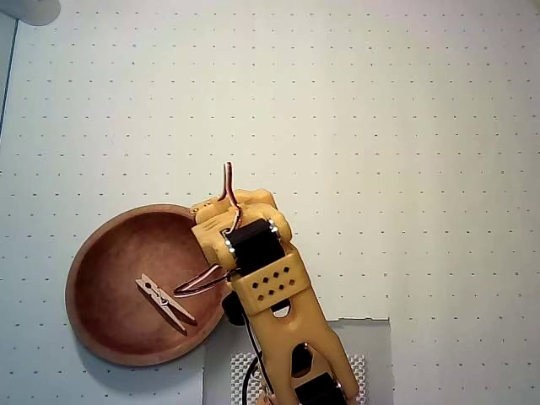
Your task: Grasp a clothespin and put it in the bowl.
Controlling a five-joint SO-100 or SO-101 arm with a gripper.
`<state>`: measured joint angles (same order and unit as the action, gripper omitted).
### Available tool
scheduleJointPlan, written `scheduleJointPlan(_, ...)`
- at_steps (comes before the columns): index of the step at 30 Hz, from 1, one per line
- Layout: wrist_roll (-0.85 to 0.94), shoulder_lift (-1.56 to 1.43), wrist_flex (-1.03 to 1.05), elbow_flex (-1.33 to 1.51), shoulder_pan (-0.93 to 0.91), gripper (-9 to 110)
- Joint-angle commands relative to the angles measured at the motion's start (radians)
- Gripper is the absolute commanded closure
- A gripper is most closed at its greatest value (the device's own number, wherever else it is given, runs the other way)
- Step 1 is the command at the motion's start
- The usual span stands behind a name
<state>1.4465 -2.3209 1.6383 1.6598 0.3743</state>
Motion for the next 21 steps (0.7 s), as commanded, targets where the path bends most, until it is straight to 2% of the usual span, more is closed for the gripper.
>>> scheduleJointPlan(1, -0.152, -0.083, -0.046, -0.015, -0.109, 104)
scheduleJointPlan(9, -0.712, -0.184, -0.181, -0.011, -0.233, 104)
scheduleJointPlan(12, -0.988, -0.307, -0.253, 0.025, -0.318, 104)
scheduleJointPlan(15, -1.154, -0.420, -0.370, 0.117, -0.379, 104)
scheduleJointPlan(21, -1.361, -0.574, -0.632, 0.414, -0.440, 104)
